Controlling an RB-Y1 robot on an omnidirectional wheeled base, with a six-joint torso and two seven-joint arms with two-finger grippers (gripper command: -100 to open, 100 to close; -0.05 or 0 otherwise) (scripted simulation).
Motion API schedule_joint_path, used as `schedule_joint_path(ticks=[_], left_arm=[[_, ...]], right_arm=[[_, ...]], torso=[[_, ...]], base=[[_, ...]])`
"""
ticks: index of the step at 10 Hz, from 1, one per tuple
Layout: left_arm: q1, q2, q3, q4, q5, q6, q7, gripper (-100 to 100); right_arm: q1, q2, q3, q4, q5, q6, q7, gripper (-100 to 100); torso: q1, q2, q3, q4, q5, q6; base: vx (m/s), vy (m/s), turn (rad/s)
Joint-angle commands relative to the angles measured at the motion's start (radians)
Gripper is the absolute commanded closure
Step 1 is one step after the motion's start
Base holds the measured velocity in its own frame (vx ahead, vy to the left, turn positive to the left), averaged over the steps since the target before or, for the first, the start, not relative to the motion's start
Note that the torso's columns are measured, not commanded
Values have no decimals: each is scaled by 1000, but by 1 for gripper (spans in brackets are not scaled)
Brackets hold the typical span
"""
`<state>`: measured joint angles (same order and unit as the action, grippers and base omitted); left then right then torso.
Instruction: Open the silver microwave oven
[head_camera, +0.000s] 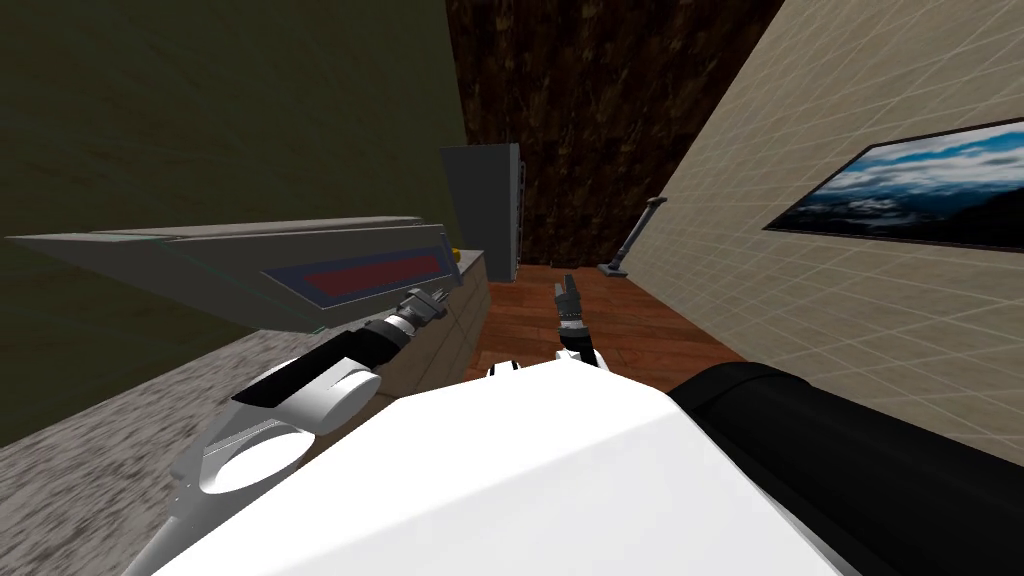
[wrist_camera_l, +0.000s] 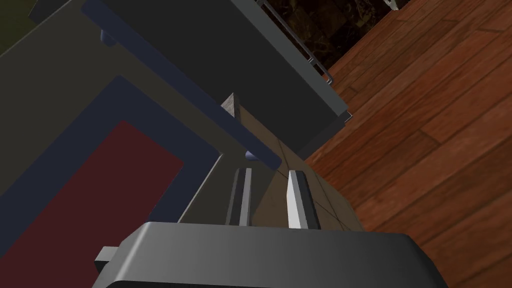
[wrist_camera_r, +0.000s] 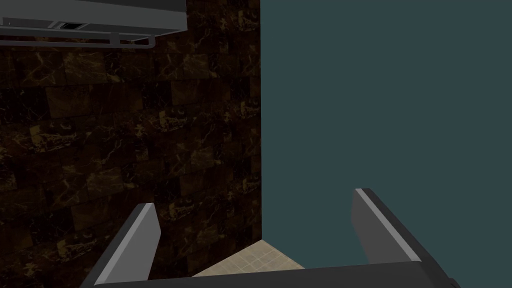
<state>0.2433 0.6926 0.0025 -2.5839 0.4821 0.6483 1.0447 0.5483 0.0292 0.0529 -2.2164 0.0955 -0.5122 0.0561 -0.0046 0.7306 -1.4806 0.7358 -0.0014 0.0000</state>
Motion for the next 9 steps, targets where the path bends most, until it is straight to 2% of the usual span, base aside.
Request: schedule_joint_path(ticks=[1, 4, 7, 9], left_arm=[[-5, -5, 1, 64, -4, 1, -3, -100], [-16, -10, 19, 131, -8, 10, -5, -100], [-54, -30, 83, 174, -20, 43, -8, -100], [-70, -29, 116, 181, -18, 71, 6, -100]], right_arm=[[0, 0, 0, 0, 0, 0, 0, 0], [0, 0, 0, 0, 0, 0, 0, 0], [0, 0, 0, 0, 0, 0, 0, 0], [0, 0, 0, 0, 0, 0, 0, 0]], torso=[[1, 1, 1, 0, 0, 0], [5, 8, 5, 2, 1, 0], [2, 4, 3, 1, 0, 0], [2, 7, 4, 2, 1, 0]], base=[[25, -18, 13], [36, -28, 26], [107, -99, 110], [117, -129, 101]])
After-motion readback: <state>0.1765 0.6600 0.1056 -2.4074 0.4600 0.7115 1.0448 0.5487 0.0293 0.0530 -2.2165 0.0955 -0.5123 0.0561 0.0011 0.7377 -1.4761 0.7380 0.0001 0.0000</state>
